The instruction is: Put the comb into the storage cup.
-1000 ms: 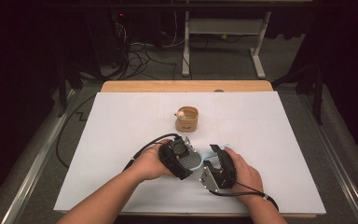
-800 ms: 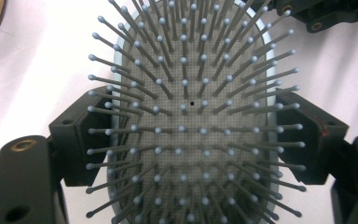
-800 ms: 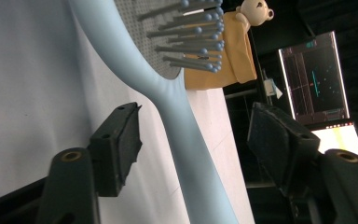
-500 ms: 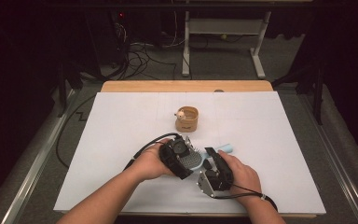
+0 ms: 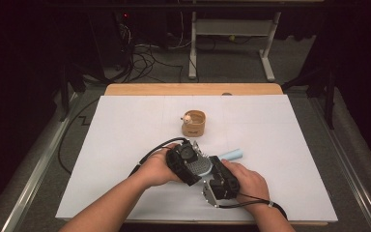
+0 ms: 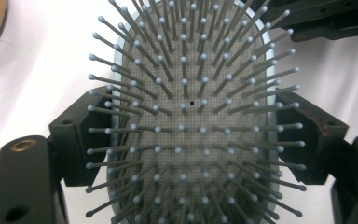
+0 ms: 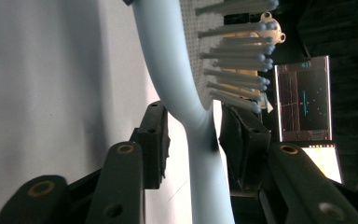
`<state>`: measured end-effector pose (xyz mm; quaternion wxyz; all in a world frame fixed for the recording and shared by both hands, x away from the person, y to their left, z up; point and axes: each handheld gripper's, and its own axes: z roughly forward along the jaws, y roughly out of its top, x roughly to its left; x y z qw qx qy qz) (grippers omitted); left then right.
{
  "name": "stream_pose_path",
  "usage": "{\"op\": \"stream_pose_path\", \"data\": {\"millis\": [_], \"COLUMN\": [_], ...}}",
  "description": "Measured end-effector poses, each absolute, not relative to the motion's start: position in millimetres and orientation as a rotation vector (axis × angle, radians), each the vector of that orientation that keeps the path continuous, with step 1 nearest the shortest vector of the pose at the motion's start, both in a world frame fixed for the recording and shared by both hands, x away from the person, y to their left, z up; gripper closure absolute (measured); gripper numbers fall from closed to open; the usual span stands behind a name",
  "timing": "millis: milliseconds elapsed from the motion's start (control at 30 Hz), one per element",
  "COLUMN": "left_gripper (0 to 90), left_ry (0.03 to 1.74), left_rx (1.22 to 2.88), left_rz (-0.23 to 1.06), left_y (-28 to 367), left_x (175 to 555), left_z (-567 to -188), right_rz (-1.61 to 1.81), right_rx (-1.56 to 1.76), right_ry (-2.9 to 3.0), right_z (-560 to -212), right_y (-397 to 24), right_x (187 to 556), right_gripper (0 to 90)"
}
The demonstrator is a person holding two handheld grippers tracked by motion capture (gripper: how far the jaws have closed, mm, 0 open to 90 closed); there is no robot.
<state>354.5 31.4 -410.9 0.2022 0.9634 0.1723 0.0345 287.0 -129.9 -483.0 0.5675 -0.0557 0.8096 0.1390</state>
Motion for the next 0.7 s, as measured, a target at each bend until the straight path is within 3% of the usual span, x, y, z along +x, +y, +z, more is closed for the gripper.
{"op": "stream_pose_path", "data": {"millis": [233,700], "left_gripper": [20.3,20.2], "left_ry": [0.483,0.486], "left_rx": [2.686,2.679], "left_rz": [0.09,0.073], "left_y": [29.6,30.5], "left_x": [354.2,355.5], "left_z": [-410.6,-409.9], "right_rz": [0.321,0.28], "right_rx": [-0.154,-0.188], "right_ry": [1.886,1.864], "right_z": [-482.9,-484.5], "right_y": [-128.7,-127.7], "right_x": [286.4,285.2], "right_gripper": [70.4,73.8]}}
